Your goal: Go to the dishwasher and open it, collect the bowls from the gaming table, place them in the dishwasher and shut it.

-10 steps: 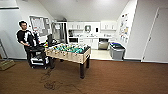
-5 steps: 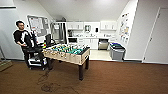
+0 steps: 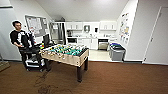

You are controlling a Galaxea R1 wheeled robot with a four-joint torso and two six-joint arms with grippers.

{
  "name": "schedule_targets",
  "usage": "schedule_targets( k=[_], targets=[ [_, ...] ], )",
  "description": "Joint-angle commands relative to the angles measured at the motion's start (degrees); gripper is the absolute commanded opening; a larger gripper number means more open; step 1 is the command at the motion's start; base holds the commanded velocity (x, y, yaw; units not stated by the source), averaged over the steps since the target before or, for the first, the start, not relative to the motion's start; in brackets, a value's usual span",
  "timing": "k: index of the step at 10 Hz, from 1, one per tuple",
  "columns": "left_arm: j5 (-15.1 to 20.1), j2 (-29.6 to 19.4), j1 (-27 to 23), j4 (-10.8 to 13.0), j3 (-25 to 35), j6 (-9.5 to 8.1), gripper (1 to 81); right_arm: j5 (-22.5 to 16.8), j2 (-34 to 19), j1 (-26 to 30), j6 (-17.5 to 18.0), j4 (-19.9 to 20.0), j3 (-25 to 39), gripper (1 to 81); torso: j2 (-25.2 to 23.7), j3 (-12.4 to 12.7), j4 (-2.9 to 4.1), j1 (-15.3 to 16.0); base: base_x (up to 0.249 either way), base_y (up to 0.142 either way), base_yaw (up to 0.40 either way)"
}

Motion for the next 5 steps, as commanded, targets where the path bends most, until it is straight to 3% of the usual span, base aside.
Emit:
schedule_targets(
  k=[1,5],
  targets=[
    [2.9,-0.5,-3.0,0.6,0.0,0.1,1.0,-2.3,-1.6,3.1,-0.1,-0.7,0.3,1.0,0.0,0.0,0.0,0.0,0.137,-0.083,0.0],
    [2.9,-0.4,-3.0,1.1,0.0,0.02,1.0,-2.3,-1.5,3.2,-0.1,-0.7,0.1,1.0,0.0,0.0,0.0,0.0,0.137,-0.082,0.0]
  ],
)
